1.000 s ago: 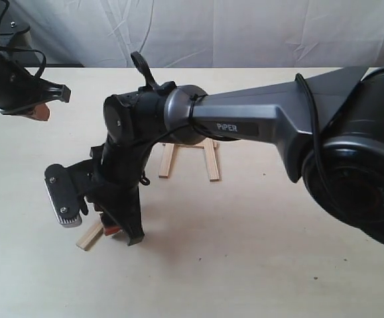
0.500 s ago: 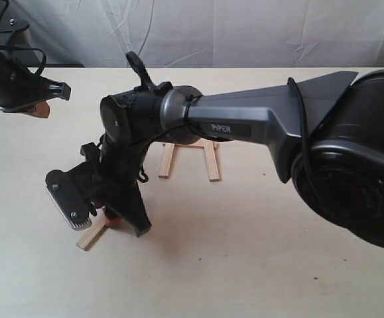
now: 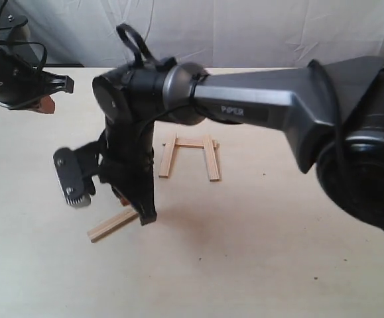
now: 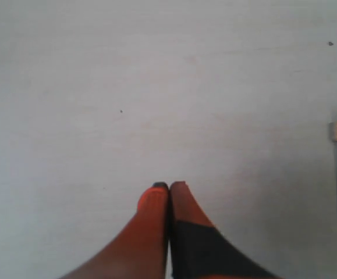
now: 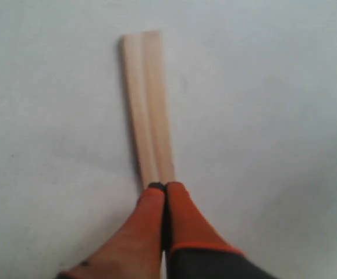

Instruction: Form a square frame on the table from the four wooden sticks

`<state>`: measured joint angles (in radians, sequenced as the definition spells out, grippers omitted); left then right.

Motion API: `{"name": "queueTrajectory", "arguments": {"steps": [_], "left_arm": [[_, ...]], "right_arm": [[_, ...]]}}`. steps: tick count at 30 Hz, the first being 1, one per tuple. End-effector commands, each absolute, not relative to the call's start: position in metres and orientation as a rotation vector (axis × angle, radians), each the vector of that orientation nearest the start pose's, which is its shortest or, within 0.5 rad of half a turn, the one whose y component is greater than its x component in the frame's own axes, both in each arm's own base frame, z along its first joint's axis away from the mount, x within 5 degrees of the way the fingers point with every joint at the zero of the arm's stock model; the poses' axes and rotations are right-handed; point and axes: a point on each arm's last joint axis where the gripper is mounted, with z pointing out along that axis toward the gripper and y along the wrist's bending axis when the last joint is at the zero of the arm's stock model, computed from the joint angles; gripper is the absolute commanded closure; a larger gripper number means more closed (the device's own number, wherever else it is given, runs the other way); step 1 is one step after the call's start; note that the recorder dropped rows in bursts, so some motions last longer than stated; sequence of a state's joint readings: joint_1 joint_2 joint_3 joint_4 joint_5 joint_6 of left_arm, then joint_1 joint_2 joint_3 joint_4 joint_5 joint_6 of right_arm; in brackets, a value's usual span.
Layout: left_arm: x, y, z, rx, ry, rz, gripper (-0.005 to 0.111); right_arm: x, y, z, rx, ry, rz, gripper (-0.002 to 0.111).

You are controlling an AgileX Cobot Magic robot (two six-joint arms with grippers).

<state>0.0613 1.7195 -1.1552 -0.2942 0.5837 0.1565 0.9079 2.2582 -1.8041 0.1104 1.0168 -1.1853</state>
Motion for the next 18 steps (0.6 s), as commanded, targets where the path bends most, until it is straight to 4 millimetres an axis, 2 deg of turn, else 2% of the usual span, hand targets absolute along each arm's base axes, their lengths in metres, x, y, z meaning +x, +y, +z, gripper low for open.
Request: {"name": "queueTrajectory", "arguments": {"steps": [1, 4, 6, 8, 11, 13, 16, 18], "left_arm": [[0.365, -0.005, 0.213, -0.167, 2.585, -0.343, 0.106], [0.370, -0.017, 0.201, -0.155, 2.601, -0.389, 0.106], [0.371, -0.023, 0.193, -0.137, 2.620, -0.394, 0.106], [0.371, -0.023, 0.191, -0.115, 2.627, -0.385, 0.106], [0.371, -0.014, 0.195, -0.110, 2.620, -0.348, 0.106], [0.369, -0.003, 0.199, -0.143, 2.611, -0.337, 0.106], [0.368, 0.012, 0.202, -0.203, 2.602, -0.338, 0.106], [0.367, 0.018, 0.202, -0.224, 2.602, -0.335, 0.106]], "right_arm": [[0.310, 0.337, 0.206, -2.285, 1.806, 0.063, 0.109], [0.326, 0.309, 0.215, -2.220, 1.947, 0.127, 0.109], [0.331, 0.305, 0.216, -2.150, 1.993, 0.231, 0.109], [0.331, 0.308, 0.214, -2.138, 1.973, 0.312, 0.109], [0.323, 0.323, 0.203, -2.230, 1.844, 0.385, 0.106], [0.314, 0.335, 0.190, -2.322, 1.753, 0.403, 0.094], [0.300, 0.352, 0.169, -2.426, 1.664, 0.413, 0.070], [0.294, 0.361, 0.157, -2.459, 1.637, 0.412, 0.064]]}}
